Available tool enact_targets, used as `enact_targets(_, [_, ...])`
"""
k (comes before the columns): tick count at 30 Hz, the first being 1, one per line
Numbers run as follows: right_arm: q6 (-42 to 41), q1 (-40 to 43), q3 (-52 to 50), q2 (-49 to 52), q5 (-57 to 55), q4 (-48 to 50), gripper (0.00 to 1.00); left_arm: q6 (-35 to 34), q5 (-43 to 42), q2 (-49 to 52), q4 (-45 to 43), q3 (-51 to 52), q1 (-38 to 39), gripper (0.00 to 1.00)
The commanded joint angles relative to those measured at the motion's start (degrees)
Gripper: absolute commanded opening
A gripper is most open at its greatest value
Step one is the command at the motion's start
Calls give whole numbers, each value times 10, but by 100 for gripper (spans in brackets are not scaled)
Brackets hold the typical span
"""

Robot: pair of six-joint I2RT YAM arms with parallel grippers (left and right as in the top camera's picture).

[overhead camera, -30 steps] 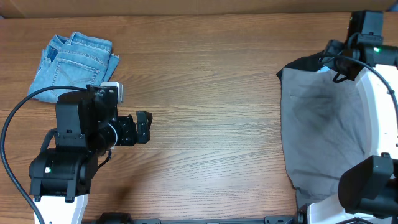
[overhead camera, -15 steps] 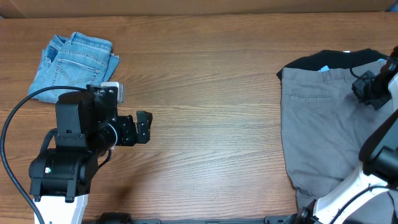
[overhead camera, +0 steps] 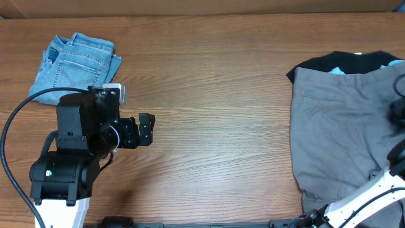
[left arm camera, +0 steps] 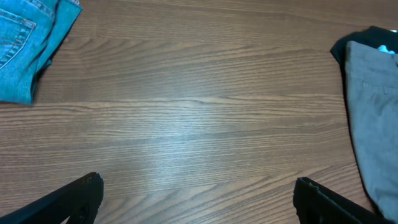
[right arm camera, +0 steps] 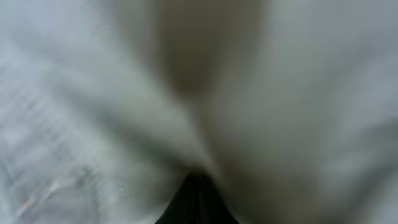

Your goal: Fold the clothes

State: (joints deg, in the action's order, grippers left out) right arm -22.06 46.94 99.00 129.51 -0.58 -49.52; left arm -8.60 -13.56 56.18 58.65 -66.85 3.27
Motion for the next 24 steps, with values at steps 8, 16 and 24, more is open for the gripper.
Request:
enact_targets(8, [60,10,222,24,164,-125,8,13,-11,1,-2,-14,-2,100])
enact_targets(16, [119,-159,248,-62,264,-180,37,13,-9,1,-6,-14,-2,100])
enact_targets(24, [90,-396,158,-59,5,-156,50,13,-9,1,-9,-14,-2,100])
